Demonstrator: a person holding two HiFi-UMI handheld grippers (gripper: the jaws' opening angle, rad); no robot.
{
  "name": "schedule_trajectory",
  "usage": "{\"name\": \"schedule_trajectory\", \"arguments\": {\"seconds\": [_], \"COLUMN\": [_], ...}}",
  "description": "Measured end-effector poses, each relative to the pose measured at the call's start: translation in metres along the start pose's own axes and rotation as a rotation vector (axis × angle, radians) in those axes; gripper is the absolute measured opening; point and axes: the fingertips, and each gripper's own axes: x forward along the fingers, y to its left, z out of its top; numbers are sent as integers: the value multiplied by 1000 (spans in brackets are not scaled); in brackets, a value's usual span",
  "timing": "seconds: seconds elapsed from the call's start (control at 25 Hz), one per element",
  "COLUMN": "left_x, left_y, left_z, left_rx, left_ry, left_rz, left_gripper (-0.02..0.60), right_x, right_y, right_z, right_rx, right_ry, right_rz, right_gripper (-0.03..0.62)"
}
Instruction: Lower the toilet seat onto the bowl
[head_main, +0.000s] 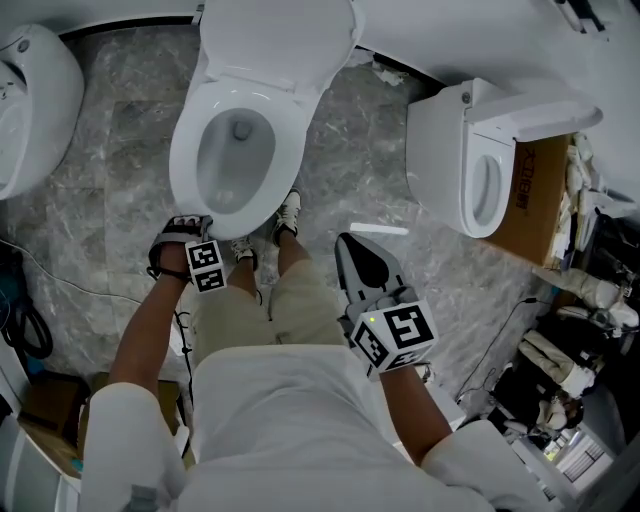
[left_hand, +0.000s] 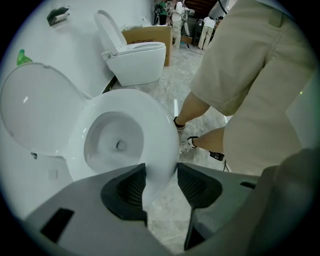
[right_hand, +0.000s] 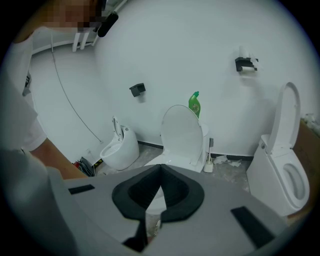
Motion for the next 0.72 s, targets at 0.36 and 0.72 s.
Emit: {"name": "schedule_trajectory", "arguments": {"seconds": [0.36,0.72], "left_x": [37,75], "left_y": [-6,-9], "left_z": [-6,-9], "left_rx": [25,1], "left_ry": [34,64], "left_rz": [-27,-63], "left_gripper": [193,187], "right_x": [35,68], "right_y": [-9,-13], "right_z": [-30,-67], "right_rx": [1,37], "right_ry": [67,143], "right_rz": [49,101], "right_gripper": [-3,-3]}}
